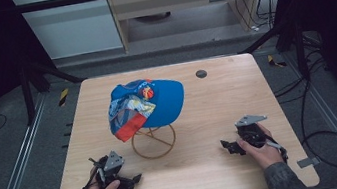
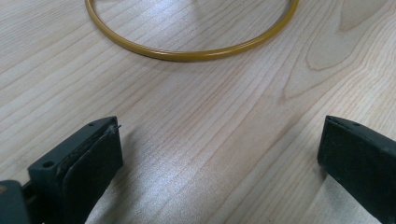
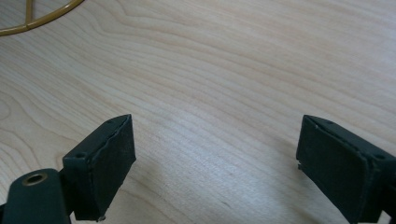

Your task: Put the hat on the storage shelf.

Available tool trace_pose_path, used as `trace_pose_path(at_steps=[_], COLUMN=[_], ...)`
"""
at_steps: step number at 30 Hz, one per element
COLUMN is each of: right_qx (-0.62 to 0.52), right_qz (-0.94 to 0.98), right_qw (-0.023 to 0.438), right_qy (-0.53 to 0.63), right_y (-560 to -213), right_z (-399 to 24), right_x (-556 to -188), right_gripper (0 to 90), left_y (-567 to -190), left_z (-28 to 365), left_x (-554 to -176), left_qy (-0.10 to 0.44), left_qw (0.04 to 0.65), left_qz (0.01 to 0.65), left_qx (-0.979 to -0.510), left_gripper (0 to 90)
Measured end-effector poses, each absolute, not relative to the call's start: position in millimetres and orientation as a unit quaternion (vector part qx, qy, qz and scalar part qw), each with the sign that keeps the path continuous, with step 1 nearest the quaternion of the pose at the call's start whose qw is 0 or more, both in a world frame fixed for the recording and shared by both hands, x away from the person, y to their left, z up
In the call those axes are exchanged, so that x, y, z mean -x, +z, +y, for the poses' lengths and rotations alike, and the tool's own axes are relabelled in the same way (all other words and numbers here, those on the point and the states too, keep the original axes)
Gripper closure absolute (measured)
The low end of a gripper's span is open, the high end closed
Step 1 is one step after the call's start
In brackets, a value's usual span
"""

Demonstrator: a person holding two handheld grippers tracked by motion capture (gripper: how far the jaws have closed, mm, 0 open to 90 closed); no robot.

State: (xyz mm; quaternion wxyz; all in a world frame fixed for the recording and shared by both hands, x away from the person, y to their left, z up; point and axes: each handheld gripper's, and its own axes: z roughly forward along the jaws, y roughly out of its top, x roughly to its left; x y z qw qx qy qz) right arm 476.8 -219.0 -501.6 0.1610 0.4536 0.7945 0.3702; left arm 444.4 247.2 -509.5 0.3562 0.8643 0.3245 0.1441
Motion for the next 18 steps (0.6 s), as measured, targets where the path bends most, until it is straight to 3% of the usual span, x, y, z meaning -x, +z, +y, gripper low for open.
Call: trace_pose_path(at_steps=[18], right_qx=[-0.455], right_qz=[0.795], right_qw=[0.204], right_qy=[0.346], right_y=[-511.9], right_z=[-209.0], right_x=[-467.9], right_gripper=[7.8], left_y=[-509.5], left_z=[247.3], left_x=[-444.2], left_qy=[0.144], left_qw=[0.356], left_qz=[0.324], left_qx=[-0.865], left_gripper=[0.0])
